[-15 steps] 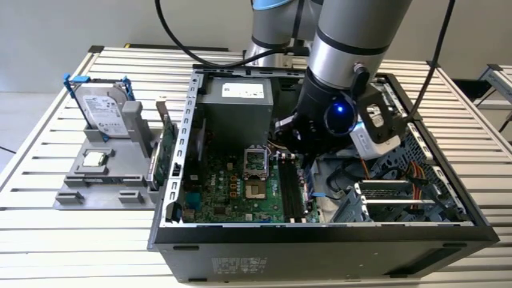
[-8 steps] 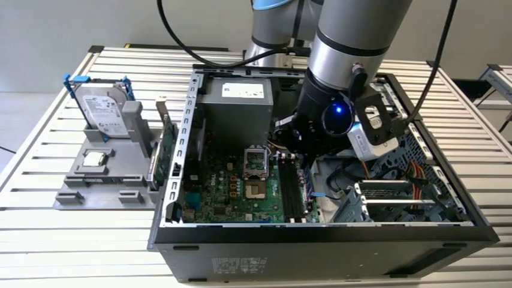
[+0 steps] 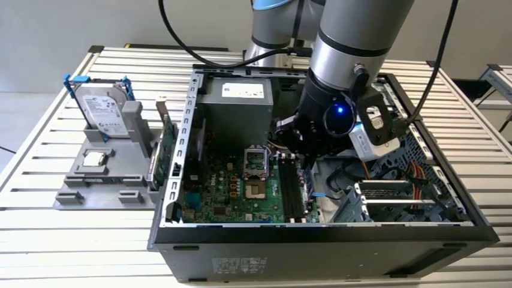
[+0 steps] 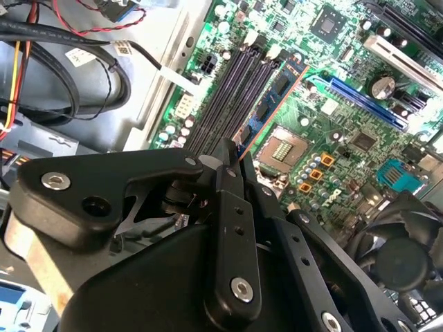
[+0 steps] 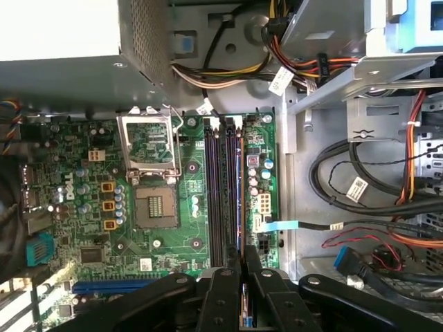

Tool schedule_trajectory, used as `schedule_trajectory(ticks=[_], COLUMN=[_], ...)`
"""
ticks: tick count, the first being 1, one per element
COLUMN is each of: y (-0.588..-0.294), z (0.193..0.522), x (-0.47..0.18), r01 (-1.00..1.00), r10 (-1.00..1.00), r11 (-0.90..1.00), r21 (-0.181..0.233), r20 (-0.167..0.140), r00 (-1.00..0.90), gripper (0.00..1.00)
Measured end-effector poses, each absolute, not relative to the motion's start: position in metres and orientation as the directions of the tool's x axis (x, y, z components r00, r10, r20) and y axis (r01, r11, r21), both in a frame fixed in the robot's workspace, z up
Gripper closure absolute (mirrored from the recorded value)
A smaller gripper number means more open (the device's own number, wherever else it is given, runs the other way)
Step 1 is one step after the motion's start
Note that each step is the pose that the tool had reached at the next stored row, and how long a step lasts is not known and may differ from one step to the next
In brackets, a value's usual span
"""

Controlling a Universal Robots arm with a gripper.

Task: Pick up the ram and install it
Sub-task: 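Insert the ram into the slot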

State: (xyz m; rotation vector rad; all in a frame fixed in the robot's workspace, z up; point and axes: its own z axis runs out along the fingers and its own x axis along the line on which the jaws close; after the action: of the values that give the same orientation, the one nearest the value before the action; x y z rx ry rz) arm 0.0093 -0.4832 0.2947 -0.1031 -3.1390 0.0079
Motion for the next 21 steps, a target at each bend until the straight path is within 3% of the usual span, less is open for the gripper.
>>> schedule_trajectory(ticks=[21], y=[-0.4832], z=[0.2855], x=[0.0116], r01=[0.065], r10=[0.065], r11=[0.998], r21=[-0.005], r20=[0.001], r00=[-0.998], gripper=[1.00])
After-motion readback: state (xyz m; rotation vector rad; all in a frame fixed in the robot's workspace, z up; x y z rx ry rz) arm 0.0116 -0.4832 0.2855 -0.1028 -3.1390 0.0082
